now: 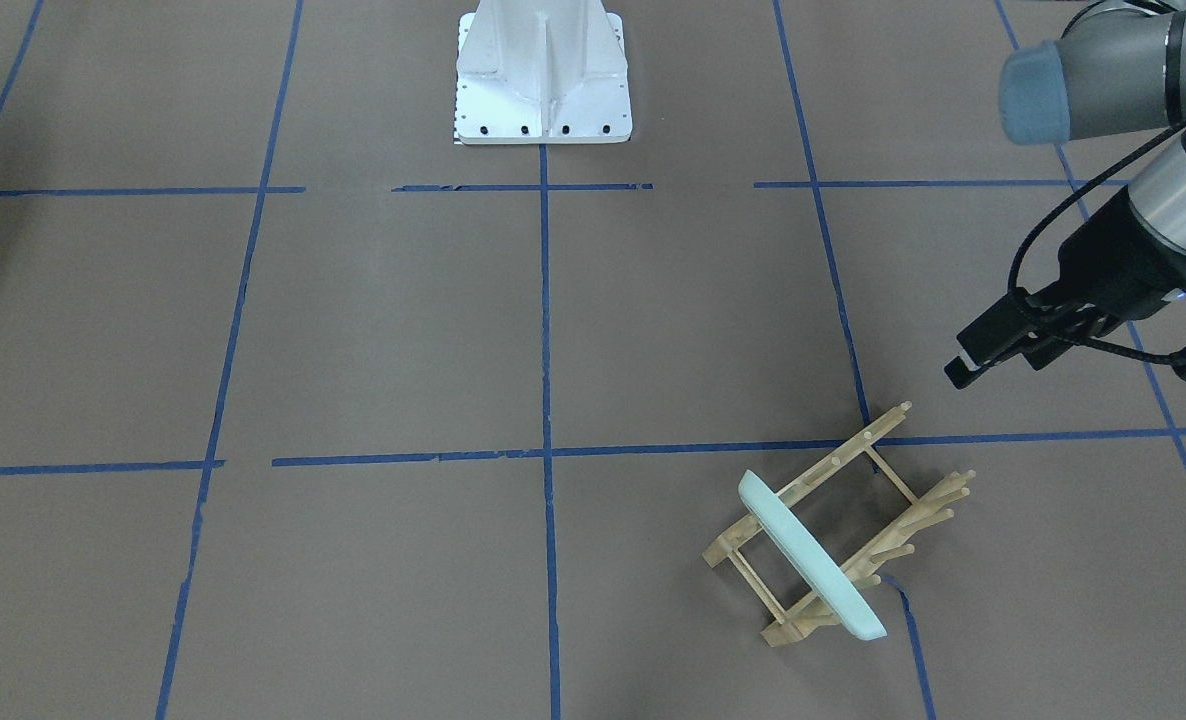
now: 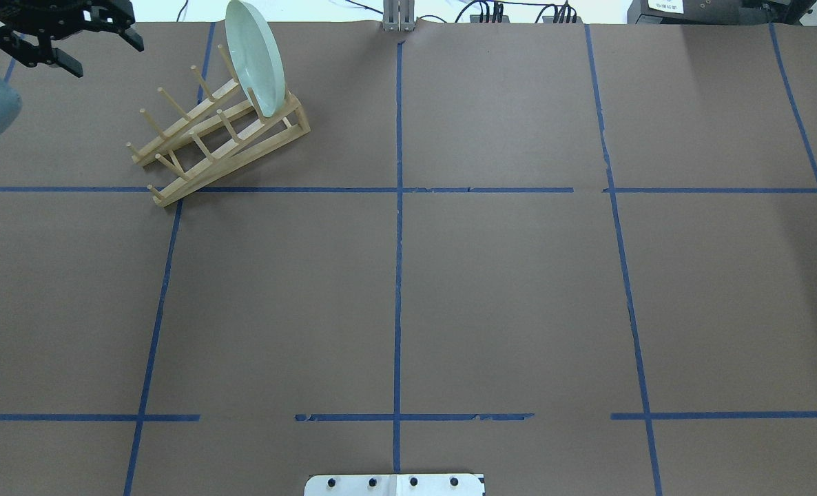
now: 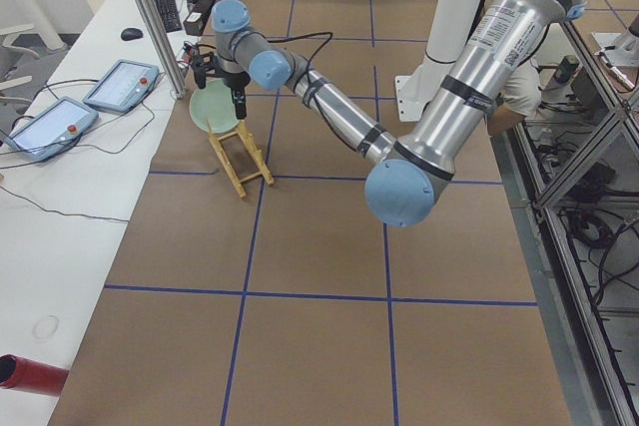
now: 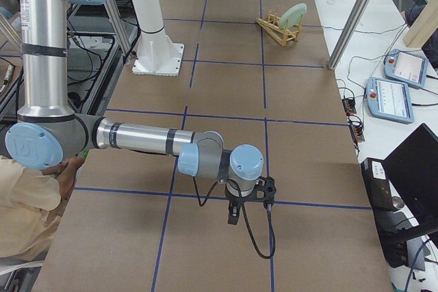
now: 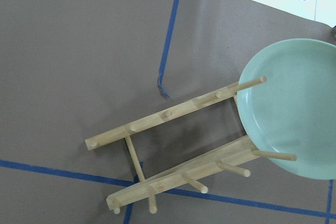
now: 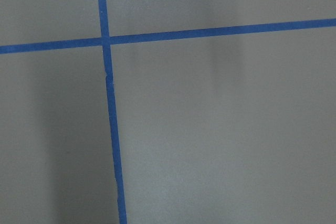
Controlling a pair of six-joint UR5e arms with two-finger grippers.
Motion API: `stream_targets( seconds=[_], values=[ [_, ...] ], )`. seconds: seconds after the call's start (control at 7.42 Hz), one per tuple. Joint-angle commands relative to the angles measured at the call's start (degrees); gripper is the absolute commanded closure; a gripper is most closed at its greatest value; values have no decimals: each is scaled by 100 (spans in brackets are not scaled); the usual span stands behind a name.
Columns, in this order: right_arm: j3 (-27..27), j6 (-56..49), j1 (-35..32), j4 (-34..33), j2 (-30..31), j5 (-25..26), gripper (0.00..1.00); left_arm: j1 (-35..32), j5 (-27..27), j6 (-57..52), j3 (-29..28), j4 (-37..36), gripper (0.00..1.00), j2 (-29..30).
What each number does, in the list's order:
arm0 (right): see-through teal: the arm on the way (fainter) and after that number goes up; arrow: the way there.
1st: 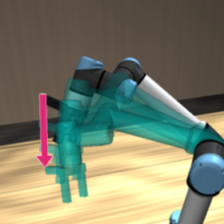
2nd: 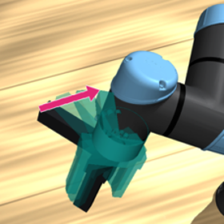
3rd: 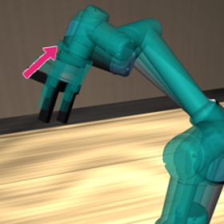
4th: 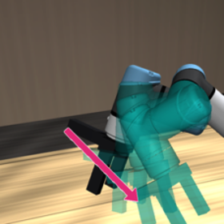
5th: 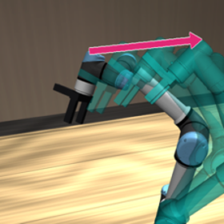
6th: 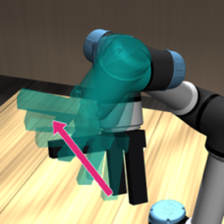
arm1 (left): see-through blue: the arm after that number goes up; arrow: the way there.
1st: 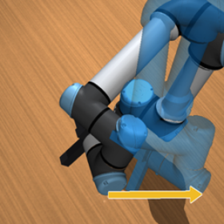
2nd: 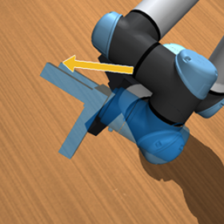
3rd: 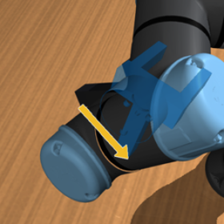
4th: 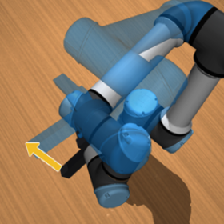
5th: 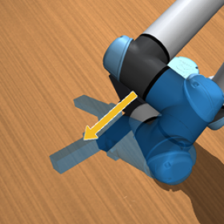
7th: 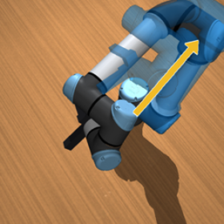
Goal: Place plate on table
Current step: 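Move the left gripper toward the pale green plate in the wooden rack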
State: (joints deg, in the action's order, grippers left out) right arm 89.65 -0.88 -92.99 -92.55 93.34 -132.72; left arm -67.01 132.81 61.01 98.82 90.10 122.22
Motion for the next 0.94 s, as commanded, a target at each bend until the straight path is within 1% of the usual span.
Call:
stream_targets(
  seconds=[0.0,0.13,0.27,0.54,0.67,0.81],
  values=[
    [0,0,0,0,0,0,0,563,-639,261,-117,-668,0,600],
    [0,0,0,0,0,0,0,740,-790,506,-413,-643,0,845],
    [0,0,0,0,0,0,0,829,-800,691,-1208,-660,1,1387],
    [0,0,0,0,0,0,0,856,-783,780,-1706,-634,1,1804],
    [0,0,0,0,9,0,0,856,-809,789,-2239,-643,1,2145],
    [9,0,0,0,0,0,0,856,-1035,885,-2340,-634,1,2236]
  ],
)
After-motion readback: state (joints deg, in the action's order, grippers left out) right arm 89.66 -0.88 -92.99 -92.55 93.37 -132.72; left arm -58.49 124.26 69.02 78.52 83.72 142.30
